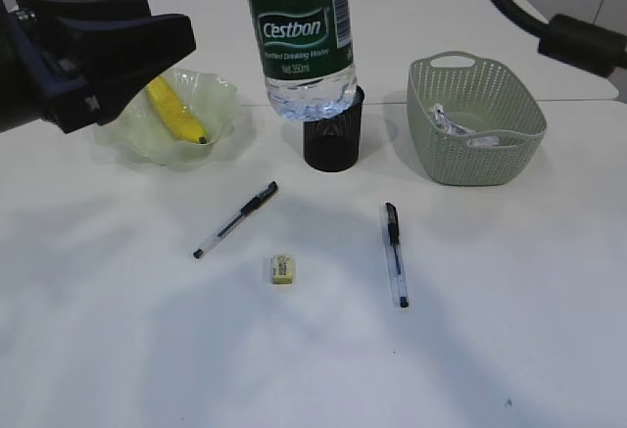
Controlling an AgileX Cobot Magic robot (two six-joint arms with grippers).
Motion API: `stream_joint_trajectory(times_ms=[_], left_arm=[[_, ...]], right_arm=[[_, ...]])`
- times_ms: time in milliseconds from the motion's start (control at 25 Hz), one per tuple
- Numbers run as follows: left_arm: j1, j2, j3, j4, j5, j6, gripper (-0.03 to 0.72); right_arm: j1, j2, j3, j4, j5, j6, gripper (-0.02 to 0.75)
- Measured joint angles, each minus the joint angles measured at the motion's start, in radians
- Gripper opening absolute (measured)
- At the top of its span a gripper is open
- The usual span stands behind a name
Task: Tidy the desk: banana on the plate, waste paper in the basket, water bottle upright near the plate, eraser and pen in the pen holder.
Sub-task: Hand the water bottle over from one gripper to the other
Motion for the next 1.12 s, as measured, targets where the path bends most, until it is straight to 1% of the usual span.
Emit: stream_joint_trajectory(times_ms=[80,200,320,440,600,800,960,1120], left_arm=[[0.000,0.000,0.000,0.033,-0.067,-0.017,0.505],[0.000,0.000,0.000,0.042,-0.143,-0.038,0.594],[0.000,0.000,0.000,0.050,-0.173,-0.066,0.631],[0.000,0.000,0.000,0.064,-0.201,-0.087,0.641],[0.000,0.000,0.000,0.123,-0.258,-0.142,0.642],[-0.002,0.000,0.000,0.188,-0.293,-0.196,0.643],[-0.002,0.000,0.000,0.188,-0.318,-0.207,0.643],[-0.002,0.000,0.000,0.188,-0.322,-0.262,0.643]], right_arm=[[0.000,0.000,0.000,0.000,0.000,-0.003,0.344],[0.000,0.000,0.000,0.001,0.000,-0.004,0.344],[0.000,0.000,0.000,0.001,0.016,-0.006,0.344],[0.000,0.000,0.000,0.001,0.056,-0.006,0.344],[0.000,0.000,0.000,0.003,0.092,-0.006,0.344],[0.000,0.000,0.000,0.043,0.151,-0.018,0.344],[0.000,0.000,0.000,0.046,0.202,-0.020,0.344],[0.000,0.000,0.000,0.051,0.265,-0.022,0.344]])
